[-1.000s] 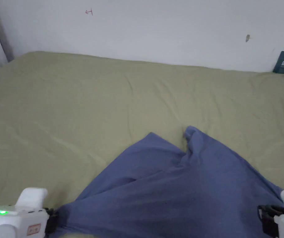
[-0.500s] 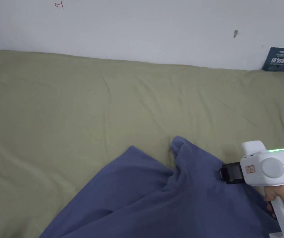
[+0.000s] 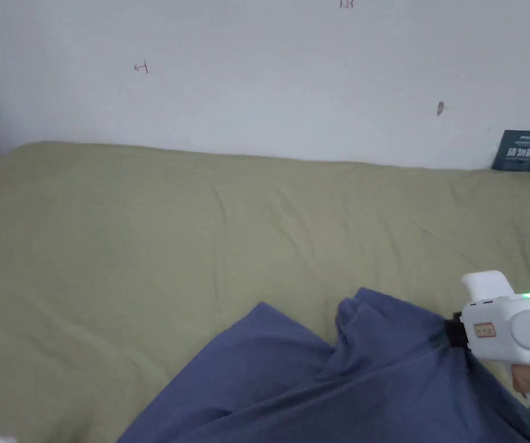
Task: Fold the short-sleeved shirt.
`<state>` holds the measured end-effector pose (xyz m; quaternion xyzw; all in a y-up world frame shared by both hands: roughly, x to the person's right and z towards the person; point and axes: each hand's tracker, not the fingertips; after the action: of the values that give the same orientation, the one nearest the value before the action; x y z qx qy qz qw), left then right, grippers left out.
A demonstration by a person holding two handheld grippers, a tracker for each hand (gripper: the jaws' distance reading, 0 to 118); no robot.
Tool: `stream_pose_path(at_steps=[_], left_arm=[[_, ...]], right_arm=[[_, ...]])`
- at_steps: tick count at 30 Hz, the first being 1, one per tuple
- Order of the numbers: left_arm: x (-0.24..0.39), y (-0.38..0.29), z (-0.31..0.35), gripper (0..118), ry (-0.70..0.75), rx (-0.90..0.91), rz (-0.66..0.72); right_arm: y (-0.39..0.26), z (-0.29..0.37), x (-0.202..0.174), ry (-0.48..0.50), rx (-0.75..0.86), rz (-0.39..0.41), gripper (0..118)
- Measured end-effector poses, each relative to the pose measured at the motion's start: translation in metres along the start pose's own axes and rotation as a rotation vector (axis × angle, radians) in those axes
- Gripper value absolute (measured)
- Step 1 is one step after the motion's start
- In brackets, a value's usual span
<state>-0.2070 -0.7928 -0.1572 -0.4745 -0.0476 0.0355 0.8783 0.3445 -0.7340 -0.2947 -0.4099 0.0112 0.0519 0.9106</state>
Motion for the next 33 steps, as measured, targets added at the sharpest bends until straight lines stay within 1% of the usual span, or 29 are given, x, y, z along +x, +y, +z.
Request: stream_pose_path(at_steps=[1,3,5,7,8,9,10,12,13,16,17,20,23,26,29,33], left_arm=[[0.002,0.008,0.013,2,-0.013,0.041,0.017],[0.006,0.025,0.037,2,-0.038,0.103,0.045],[0.017,0.049,0.066,1,-0.066,0.168,0.059],[0.029,0.073,0.089,1,-0.059,0.229,0.021],[0.036,0.084,0.1,1,-0.05,0.249,0.003],[0.044,0.097,0.111,1,-0.033,0.278,-0.012],[0.051,0.109,0.121,1,-0.03,0.309,-0.033],[0.063,0.134,0.139,1,-0.016,0.356,-0.06],[0.069,0.148,0.148,1,-0.002,0.38,-0.069],[0.082,0.187,0.173,1,0.0,0.427,-0.074],[0.088,0.201,0.182,1,0.001,0.435,-0.089],[0.106,0.236,0.208,1,0.027,0.479,-0.108],[0.121,0.265,0.226,1,0.061,0.512,-0.116],[0.133,0.29,0.236,1,0.119,0.537,-0.126],[0.14,0.316,0.238,1,0.184,0.555,-0.165],[0.147,0.349,0.24,1,0.204,0.576,-0.145]], right_arm=[[0.007,0.023,0.013,0.004,0.043,-0.007,0],[0.017,0.068,0.022,-0.001,0.118,-0.026,0],[0.031,0.112,0.034,-0.031,0.204,-0.018,0],[0.042,0.157,0.046,-0.068,0.279,-0.003,0],[0.047,0.176,0.054,-0.078,0.311,-0.012,0],[0.05,0.203,0.05,-0.085,0.349,-0.021,0],[0.055,0.224,0.056,-0.104,0.392,-0.028,0],[0.065,0.26,0.068,-0.124,0.431,-0.035,0],[0.07,0.278,0.073,-0.142,0.46,-0.053,0],[0.082,0.321,0.087,-0.185,0.521,-0.069,0],[0.085,0.335,0.086,-0.192,0.531,-0.075,0],[0.096,0.356,0.094,-0.222,0.565,-0.092,0],[0.111,0.361,0.095,-0.235,0.595,-0.104,0],[0.132,0.355,0.096,-0.246,0.606,-0.123,0],[0.155,0.345,0.098,-0.262,0.622,-0.127,0],[0.193,0.329,0.106,-0.273,0.635,-0.134,0]])
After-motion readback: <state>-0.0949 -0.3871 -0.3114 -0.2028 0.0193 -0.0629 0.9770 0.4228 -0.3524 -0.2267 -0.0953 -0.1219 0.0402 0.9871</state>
